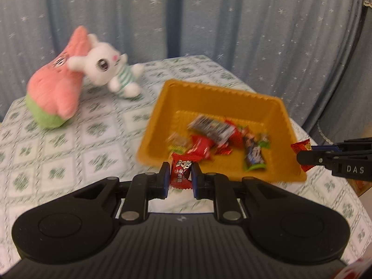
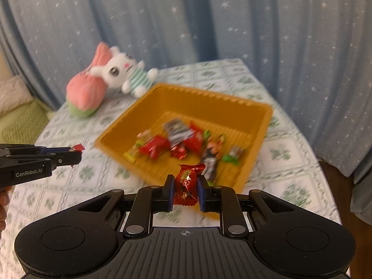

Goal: Organize snacks
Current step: 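Carry both red candies over the orange tray, then open both tools to drop the red candies into the tray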

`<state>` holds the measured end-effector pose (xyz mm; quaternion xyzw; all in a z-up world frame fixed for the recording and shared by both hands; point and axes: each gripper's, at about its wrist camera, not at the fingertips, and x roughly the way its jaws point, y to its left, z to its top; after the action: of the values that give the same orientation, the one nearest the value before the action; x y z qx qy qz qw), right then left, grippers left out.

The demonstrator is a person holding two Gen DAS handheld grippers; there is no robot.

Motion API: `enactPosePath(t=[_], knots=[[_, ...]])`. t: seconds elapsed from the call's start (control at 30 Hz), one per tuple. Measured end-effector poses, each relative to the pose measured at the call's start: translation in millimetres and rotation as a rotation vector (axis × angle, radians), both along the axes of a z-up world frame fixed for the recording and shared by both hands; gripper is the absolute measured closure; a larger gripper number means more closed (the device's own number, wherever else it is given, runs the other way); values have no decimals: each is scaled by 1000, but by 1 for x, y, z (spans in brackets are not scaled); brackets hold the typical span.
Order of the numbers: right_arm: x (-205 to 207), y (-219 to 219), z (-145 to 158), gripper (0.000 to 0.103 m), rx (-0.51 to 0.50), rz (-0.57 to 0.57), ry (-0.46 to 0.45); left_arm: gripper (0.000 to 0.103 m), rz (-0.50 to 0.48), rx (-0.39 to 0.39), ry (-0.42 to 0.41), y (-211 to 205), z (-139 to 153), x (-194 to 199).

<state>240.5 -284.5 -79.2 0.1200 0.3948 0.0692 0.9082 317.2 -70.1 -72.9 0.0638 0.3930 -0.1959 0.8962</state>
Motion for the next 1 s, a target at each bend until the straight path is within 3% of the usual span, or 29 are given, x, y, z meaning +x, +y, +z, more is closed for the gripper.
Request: enactPosePath(t=[0.57, 1.0], knots=[[45, -38, -3, 83, -17, -37, -32, 86, -47, 102, 9, -62, -19, 92], [64, -53, -6, 83, -7, -64, -26, 86, -86, 177, 9, -89, -38, 127]])
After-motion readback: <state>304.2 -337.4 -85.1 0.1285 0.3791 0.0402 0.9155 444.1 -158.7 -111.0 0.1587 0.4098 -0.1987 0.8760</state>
